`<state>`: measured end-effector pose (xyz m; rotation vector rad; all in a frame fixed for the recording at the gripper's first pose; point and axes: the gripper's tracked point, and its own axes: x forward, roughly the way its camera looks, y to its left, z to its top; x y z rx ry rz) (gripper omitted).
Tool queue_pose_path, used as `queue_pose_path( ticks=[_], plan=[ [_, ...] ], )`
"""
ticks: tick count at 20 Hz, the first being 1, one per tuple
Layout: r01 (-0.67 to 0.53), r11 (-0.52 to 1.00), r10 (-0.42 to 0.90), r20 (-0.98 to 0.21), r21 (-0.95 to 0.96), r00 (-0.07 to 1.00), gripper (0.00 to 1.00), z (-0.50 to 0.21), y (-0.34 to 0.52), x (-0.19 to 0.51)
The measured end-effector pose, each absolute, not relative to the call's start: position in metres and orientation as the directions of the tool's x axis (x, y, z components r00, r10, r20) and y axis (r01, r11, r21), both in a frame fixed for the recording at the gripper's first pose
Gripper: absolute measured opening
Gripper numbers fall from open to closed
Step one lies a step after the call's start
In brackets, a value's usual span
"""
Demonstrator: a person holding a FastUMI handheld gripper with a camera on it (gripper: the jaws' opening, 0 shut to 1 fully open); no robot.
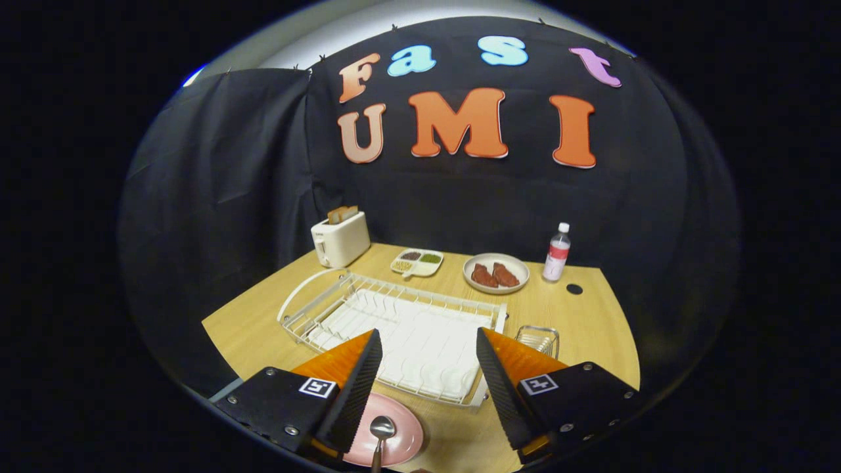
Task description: Take the plate from the dish rack, then take the spoon from the basket and place it into the plate.
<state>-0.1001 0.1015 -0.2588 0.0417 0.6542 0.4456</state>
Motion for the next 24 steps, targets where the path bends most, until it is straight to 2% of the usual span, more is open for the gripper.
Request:
queue_pose_path(
  ticks=[13,18,24],
  plan=[
    [-0.245,0.967,0.256,-0.335,0.074,0.907,0.93,-0.131,0.042,-0.031],
    [-0.185,0.982,0.186,-0.291,0.032,0.938,0.94,-0.126,0.025,-0.023],
    [-0.169,0.985,0.157,-0.258,-0.021,0.953,0.94,-0.127,0.017,-0.024]
  ],
)
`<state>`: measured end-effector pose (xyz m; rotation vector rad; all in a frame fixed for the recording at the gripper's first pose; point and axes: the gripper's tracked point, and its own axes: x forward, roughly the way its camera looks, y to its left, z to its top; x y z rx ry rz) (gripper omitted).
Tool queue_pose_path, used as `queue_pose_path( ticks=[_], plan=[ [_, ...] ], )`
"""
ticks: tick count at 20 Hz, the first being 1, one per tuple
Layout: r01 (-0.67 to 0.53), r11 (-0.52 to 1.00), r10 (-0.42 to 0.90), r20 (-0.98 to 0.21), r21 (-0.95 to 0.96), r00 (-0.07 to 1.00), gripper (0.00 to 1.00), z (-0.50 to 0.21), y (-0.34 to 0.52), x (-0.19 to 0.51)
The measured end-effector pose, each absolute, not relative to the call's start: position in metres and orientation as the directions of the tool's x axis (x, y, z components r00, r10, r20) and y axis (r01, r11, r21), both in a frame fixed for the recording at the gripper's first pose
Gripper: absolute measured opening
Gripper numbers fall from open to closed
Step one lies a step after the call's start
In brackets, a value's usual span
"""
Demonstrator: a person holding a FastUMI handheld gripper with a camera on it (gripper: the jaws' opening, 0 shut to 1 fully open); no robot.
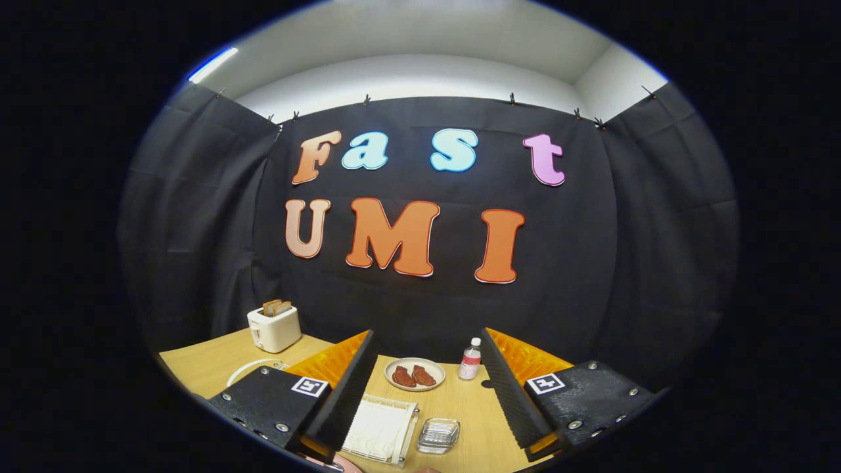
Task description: Take the plate from the dish rack, then take the spoon from the basket and place it into the plate.
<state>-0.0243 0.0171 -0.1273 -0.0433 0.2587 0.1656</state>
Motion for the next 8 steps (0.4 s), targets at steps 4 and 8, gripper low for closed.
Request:
queue_pose_path(
  ticks=[4,8],
  plan=[
    [-0.164,0.986,0.152,-0.224,-0.036,0.963,0.94,-0.118,0.013,-0.023],
    [-0.169,0.985,0.156,-0.202,-0.047,0.967,0.95,-0.113,0.014,-0.022]
  ],
)
